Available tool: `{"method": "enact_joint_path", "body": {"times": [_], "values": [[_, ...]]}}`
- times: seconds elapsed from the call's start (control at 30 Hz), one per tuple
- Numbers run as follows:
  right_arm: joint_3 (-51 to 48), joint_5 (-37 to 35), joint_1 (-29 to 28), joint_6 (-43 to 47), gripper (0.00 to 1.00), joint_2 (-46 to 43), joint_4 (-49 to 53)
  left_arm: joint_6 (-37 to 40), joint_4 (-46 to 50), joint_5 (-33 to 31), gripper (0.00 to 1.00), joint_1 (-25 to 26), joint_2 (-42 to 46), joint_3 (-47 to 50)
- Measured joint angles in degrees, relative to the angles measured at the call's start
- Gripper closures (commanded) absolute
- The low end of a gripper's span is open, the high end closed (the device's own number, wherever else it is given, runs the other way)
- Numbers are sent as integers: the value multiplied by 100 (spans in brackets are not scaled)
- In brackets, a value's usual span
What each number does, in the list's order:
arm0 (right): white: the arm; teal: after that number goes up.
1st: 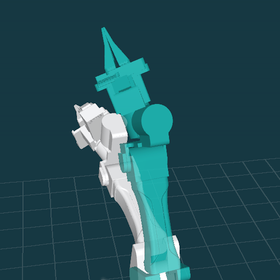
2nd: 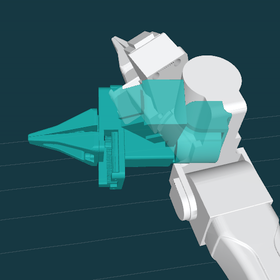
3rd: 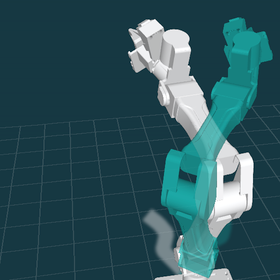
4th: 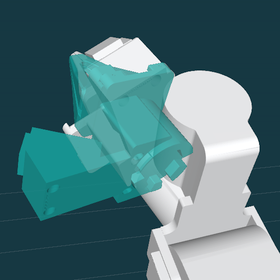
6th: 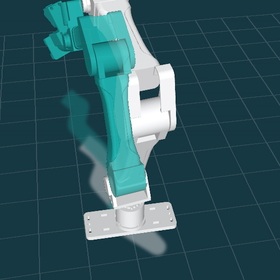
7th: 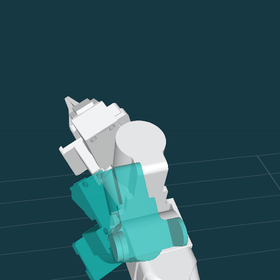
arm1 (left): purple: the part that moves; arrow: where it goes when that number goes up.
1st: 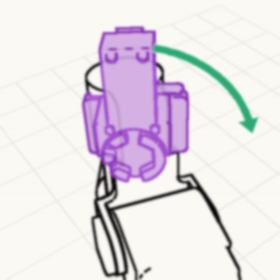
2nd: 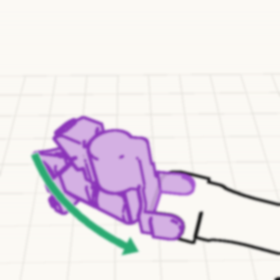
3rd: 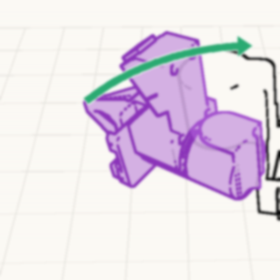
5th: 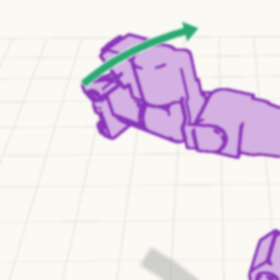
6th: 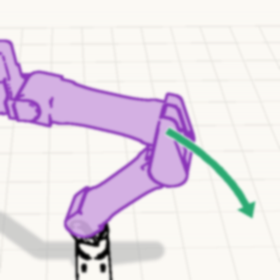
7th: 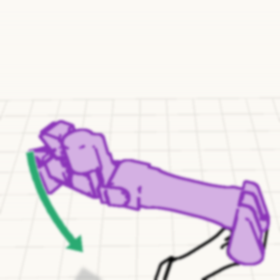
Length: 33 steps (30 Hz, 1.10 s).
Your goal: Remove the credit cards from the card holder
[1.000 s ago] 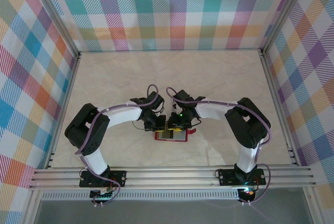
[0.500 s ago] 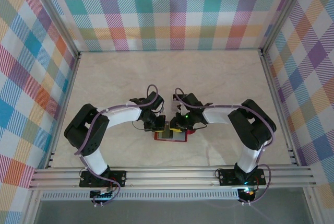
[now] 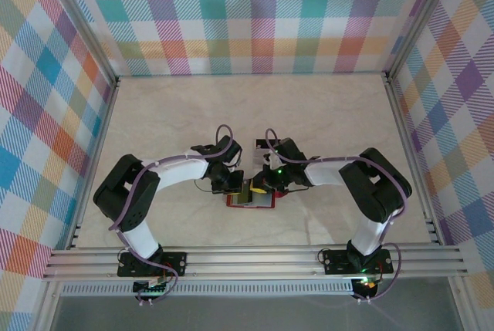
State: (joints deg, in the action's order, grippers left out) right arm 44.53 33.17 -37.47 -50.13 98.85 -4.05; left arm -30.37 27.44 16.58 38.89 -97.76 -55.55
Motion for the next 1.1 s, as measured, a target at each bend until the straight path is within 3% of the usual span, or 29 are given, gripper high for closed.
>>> {"method": "enact_joint_path", "body": {"times": [0.67, 0.87, 1.1], "values": [[826, -962, 157, 1311, 99, -973, 2509, -7, -24, -114, 100, 0, 212, 221], [1491, -1064, 157, 2175, 100, -975, 3141, -48, 81, -225, 100, 0, 450, 437], [2553, -1517, 157, 3799, 99, -905, 4181, -164, 155, -319, 98, 0, 686, 610]]}}
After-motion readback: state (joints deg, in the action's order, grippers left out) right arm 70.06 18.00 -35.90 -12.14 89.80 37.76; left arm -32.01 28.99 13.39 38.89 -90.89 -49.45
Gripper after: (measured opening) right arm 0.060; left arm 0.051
